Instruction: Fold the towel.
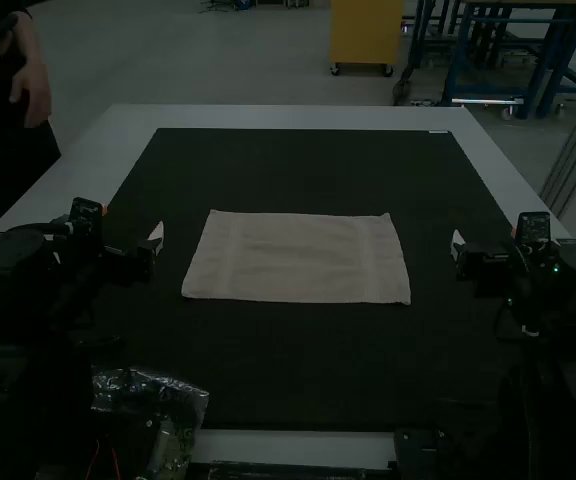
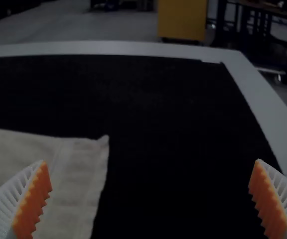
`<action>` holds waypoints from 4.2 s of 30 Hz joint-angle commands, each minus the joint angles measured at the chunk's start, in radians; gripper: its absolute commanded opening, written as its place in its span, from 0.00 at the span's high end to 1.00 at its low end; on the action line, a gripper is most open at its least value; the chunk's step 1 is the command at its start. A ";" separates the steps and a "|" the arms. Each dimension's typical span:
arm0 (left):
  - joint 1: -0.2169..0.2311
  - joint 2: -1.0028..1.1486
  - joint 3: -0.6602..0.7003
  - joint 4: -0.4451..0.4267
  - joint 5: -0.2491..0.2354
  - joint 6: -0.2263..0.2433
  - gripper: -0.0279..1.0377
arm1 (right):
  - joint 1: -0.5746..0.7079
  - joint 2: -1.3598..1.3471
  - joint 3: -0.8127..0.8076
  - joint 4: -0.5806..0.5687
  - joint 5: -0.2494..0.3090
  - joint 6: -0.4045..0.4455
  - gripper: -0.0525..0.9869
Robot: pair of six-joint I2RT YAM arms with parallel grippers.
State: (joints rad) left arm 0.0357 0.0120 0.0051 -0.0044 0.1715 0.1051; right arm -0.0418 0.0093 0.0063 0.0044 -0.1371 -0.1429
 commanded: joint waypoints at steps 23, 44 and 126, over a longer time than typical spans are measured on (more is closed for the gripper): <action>0.010 -0.012 -0.005 0.003 -0.003 0.010 0.07 | -0.013 -0.009 -0.006 -0.018 0.014 -0.007 0.07; 0.004 -0.012 -0.005 0.004 -0.003 0.010 0.07 | -0.006 -0.009 -0.006 -0.017 -0.004 -0.006 0.07; 0.059 1.701 0.719 0.261 0.206 -0.030 0.08 | 0.158 1.442 0.561 0.335 -0.013 0.103 0.08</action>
State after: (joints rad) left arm 0.1032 1.6848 0.6842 0.2447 0.3275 0.0647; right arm 0.0879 1.4048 0.5182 0.3126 -0.1329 -0.0589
